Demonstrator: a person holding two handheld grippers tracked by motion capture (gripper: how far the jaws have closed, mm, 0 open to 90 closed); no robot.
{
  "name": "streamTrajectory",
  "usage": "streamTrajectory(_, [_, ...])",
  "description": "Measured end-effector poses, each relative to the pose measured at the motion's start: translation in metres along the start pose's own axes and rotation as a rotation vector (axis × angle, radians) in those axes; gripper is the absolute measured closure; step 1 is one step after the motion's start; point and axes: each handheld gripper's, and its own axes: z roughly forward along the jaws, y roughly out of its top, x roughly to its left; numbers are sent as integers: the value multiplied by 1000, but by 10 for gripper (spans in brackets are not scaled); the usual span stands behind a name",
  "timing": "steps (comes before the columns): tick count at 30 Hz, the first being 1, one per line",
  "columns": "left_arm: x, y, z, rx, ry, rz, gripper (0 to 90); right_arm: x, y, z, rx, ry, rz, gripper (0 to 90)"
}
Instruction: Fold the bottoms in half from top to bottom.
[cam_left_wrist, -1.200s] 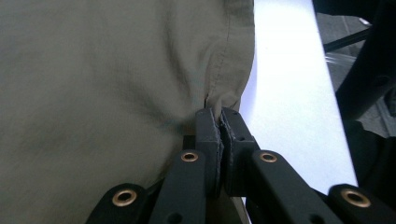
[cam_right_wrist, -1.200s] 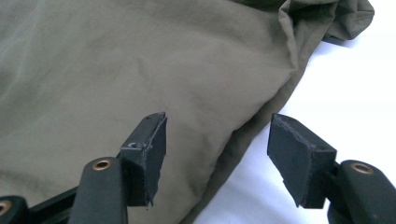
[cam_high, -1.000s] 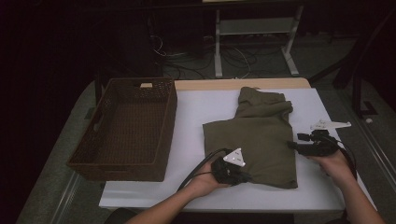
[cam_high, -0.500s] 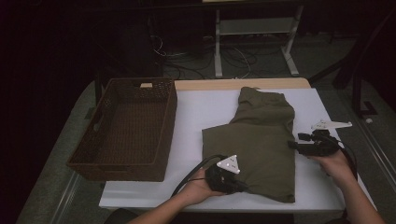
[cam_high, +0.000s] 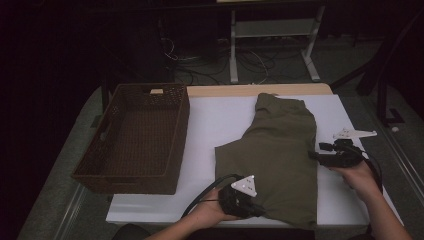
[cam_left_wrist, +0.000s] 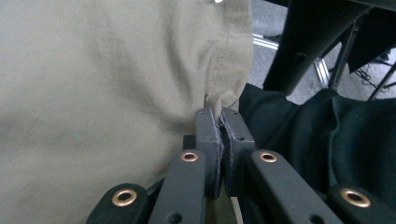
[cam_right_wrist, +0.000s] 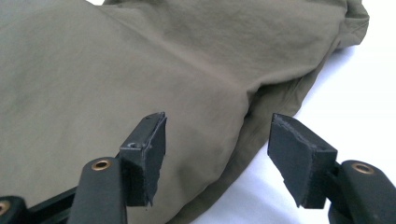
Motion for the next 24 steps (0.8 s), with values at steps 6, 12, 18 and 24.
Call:
streamTrajectory(6, [-12,-3,2,12,-30,4,864,0,0,0,0,1,-1,368])
streamTrajectory(12, [-22,-5,6,28,-63,9,865,1,0,0,3,1,0,369])
streamTrajectory(18, [-32,-7,12,52,-102,16,865,2,1,1,2,1,-7,368])
streamTrajectory(24, [-43,-11,22,84,-158,15,865,2,1,1,2,0,-9,369])
